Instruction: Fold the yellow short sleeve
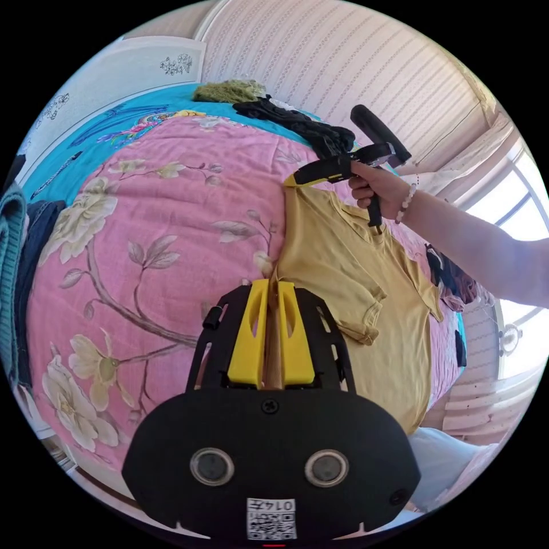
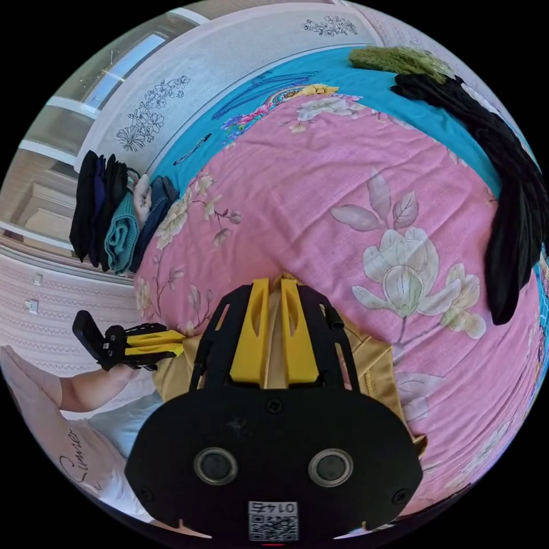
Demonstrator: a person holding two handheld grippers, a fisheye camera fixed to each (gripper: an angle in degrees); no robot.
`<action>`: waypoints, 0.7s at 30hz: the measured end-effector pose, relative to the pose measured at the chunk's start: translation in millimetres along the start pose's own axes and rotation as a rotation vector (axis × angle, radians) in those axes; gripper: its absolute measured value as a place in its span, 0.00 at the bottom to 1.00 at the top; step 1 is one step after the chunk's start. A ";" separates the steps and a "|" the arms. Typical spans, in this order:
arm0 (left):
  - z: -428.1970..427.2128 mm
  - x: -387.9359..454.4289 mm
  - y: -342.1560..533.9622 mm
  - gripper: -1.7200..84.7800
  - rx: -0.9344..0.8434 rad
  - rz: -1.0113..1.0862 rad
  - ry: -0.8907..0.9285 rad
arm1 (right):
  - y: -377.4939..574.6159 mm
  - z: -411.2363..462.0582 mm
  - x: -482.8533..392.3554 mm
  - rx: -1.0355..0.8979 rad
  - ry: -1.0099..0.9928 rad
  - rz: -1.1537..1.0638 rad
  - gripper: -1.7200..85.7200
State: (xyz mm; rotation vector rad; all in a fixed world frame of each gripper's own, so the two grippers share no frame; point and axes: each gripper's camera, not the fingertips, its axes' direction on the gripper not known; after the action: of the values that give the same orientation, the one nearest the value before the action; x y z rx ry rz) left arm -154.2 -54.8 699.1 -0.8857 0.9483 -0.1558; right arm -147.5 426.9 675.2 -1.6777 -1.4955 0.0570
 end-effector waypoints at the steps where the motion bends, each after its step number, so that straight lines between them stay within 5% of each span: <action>1: -2.0 -0.5 -0.5 0.08 0.003 -0.007 -0.007 | 6.1 -7.6 -0.3 0.019 -0.002 -0.001 0.08; 11: -39.4 30.5 -26.3 0.08 0.043 0.086 -0.003 | 299.8 -139.9 -1.2 0.534 0.304 0.406 0.13; 17: 20.1 141.6 -68.1 0.08 -0.024 0.352 0.176 | 496.3 -162.6 -3.7 0.517 0.477 0.894 0.11; 21: 82.1 243.0 -82.0 0.08 -0.109 0.533 0.371 | 562.8 -171.1 -2.0 0.480 0.503 1.026 0.13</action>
State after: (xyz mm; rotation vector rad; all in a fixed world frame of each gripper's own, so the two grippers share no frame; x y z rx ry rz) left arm 74.4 -175.9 624.5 -0.6853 1.5203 0.1982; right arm 389.2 382.8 438.6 -1.7028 -0.1317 0.4633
